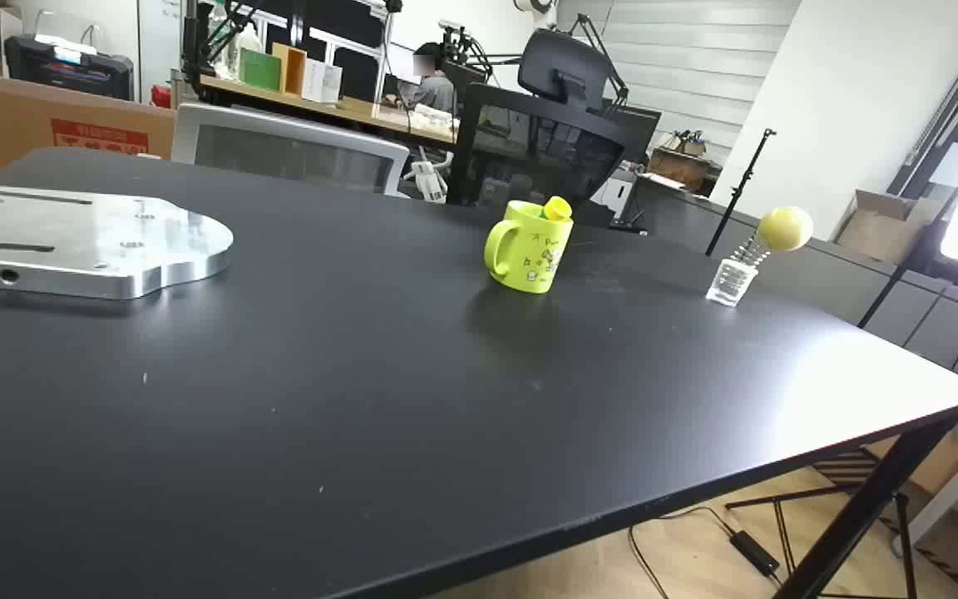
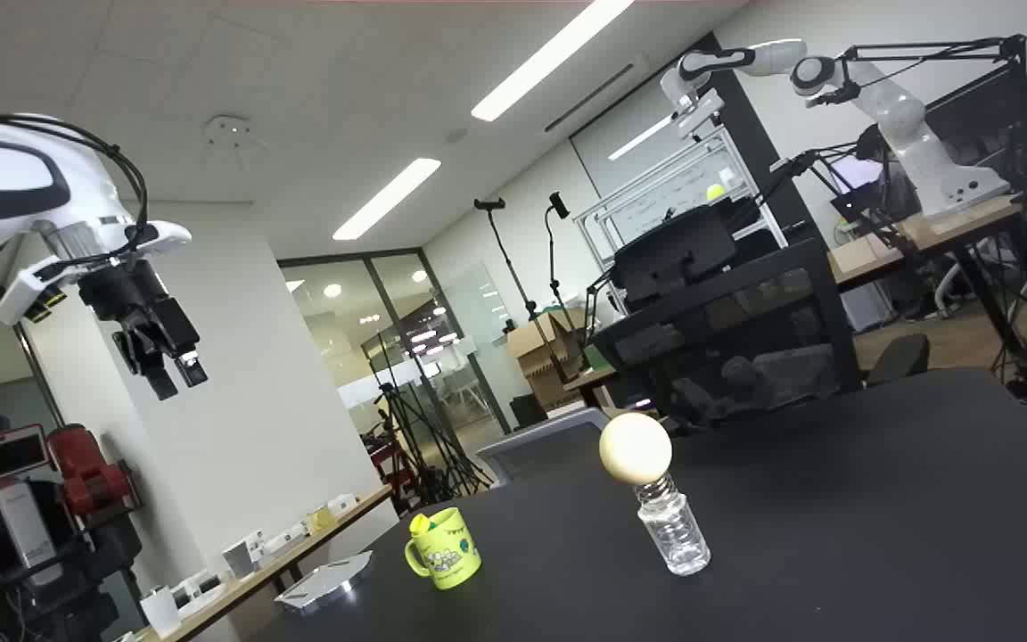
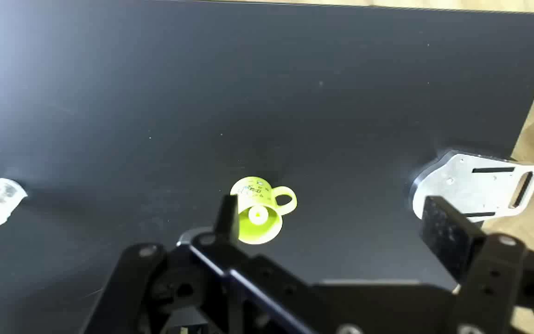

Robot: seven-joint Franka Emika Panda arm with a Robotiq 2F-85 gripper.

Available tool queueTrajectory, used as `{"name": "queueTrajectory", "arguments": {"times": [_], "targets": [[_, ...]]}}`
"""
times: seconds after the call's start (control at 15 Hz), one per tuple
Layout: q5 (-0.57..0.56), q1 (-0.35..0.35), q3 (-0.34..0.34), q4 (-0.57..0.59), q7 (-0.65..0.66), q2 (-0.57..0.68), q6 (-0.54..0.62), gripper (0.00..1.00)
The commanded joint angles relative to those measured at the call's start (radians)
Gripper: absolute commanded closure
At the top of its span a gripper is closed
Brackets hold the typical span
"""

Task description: Remove the yellow object from the yellow cup and put it on the table

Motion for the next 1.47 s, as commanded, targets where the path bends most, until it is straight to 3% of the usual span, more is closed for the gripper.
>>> {"name": "queueTrajectory", "arguments": {"times": [0.0, 0.53, 0.87, 1.4], "targets": [[-0.001, 0.001, -0.001, 0.002, 0.001, 0.001, 0.000, 0.00], [-0.001, 0.001, -0.001, 0.002, 0.001, 0.000, 0.001, 0.00], [-0.114, -0.051, 0.028, 0.017, 0.031, 0.097, 0.205, 0.00], [-0.295, -0.093, 0.047, 0.121, 0.087, 0.406, 0.498, 0.00]]}}
